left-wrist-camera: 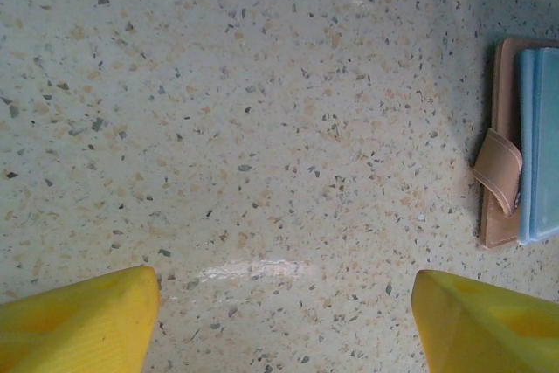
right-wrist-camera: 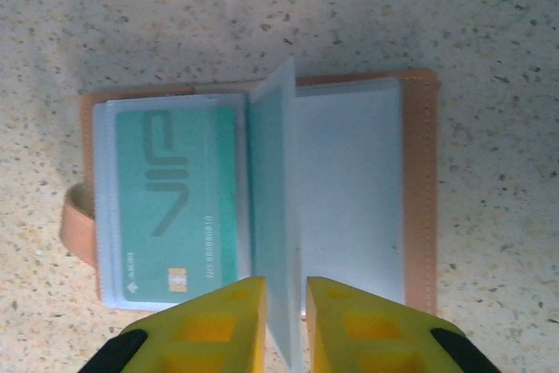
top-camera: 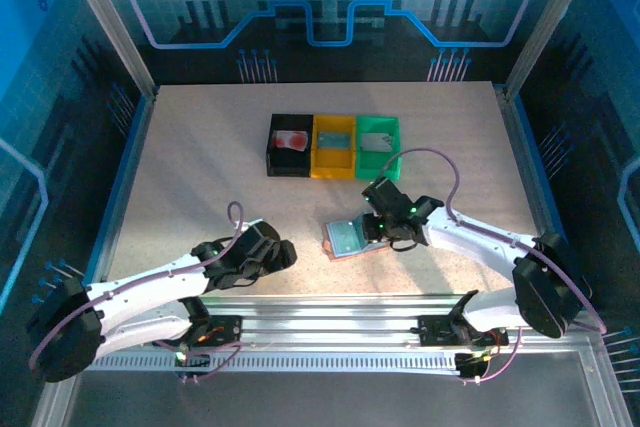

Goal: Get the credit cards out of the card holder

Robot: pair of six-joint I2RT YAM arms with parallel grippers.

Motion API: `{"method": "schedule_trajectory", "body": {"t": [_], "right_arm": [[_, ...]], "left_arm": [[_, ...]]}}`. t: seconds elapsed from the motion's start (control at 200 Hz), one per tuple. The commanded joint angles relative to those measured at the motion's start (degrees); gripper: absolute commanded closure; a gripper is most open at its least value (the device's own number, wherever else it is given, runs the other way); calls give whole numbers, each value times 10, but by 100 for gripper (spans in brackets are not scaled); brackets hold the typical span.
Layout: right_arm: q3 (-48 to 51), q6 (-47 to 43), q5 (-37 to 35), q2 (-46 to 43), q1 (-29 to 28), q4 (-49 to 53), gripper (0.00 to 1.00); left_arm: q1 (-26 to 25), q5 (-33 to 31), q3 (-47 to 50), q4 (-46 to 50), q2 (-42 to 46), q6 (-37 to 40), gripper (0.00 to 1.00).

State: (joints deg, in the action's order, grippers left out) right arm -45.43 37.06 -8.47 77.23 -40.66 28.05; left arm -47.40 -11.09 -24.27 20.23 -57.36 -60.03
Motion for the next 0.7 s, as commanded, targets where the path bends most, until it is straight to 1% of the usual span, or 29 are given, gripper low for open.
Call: {"method": "schedule_trajectory", "body": {"t": [0.0, 0.165, 0.29, 0.34, 0.435, 0.565, 0.695], "right_arm": [[10, -17, 7, -12, 15, 20, 81], [1, -35, 20, -28, 23, 29, 74], [-12, -43, 30, -35, 22, 35, 69], [-15, -44, 40, -34, 22, 32, 69], [-3, -47, 76, -31, 17, -3, 67], [8, -43, 138, -6, 17, -49, 67], [15, -41, 154, 11, 17, -75, 67]], "left_arm": [[5, 12, -16, -12, -5, 6, 23], [5, 29, -22, -22, -16, 12, 22], [4, 46, -47, -18, -47, 15, 20], [4, 53, -58, -18, -60, 15, 20], [4, 66, -84, -19, -91, 20, 19], [4, 82, -139, -5, -151, 37, 19], [3, 95, -185, 12, -206, 50, 19]]}}
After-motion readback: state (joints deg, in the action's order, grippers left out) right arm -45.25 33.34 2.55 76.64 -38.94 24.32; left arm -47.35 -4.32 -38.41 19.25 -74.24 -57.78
